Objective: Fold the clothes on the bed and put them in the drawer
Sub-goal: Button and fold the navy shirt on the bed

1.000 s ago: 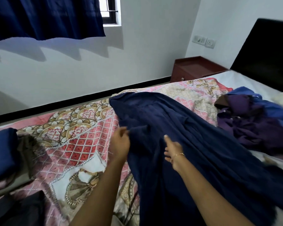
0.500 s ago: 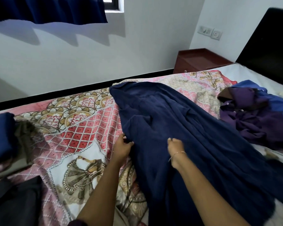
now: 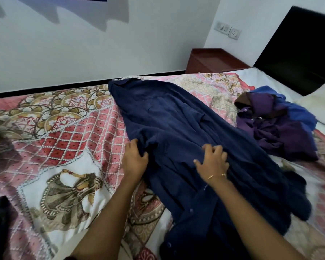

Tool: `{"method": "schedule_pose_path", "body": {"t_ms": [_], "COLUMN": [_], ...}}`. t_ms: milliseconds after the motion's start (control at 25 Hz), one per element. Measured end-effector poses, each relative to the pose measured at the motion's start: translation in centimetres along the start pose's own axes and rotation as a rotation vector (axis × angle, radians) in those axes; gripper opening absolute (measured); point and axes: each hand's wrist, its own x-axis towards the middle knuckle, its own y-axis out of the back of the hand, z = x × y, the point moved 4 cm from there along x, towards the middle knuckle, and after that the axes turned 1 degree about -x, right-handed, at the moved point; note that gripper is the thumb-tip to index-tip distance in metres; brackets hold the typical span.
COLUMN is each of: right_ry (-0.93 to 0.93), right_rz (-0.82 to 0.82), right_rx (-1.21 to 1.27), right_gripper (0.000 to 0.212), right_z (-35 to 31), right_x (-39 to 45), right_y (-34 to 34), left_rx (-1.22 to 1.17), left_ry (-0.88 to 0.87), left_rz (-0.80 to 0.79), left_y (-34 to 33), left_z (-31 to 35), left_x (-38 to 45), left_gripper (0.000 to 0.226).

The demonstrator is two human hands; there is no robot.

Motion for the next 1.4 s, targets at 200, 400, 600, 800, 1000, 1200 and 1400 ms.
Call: {"method": "schedule_pose_path", "body": {"t_ms": [200,400,600,800,1000,1200,1400], "right_ry": [0.098,0.053,0.127,0.145,-0.039,-0.069,0.581], "right_rz": [-0.030,-0.274,-0.178,-0.018,-0.032,-0.133,-0.074], "right_rx": [-0.068,-0.081,-0.353,-0.615,-0.671,-0.661,0.061], "right_gripper": [0.034,0.020,0.062,0.057,0.066,0.085,0.030], "right_z": [1.2,1.9,1.9,5.8,8.5,6.2,-2.2], "right_x": [-3.6,-3.8,-3.3,-0.6,1.2,-1.3,-8.5], "right_y": [-4.0,-4.1,-3.4,0.5,3.3,1.8,-1.1], "left_rx": [0.063,0.395,0.101,-0.408,-0.734,-0.540,-0.584], "left_ry": [-0.153,-0.456,-0.059,0.091,0.344,0.451,0.458], "left_rz": [0.147,0.042,0.133,0.437,0.603,0.445,0.454], "left_y": [1.0,-1.2,0.4,2.7,3.8,4.2,5.6], "left_z": [0.4,0.6,0.6,1.5,1.2,-1.5,-2.1], "left_x": [0.4,-0.2,0.3,-0.6,-3.0,-3.9,-4.2], "left_gripper": [0.032,0.043,0.016,0.014,0.026,0.026,0.024]}}
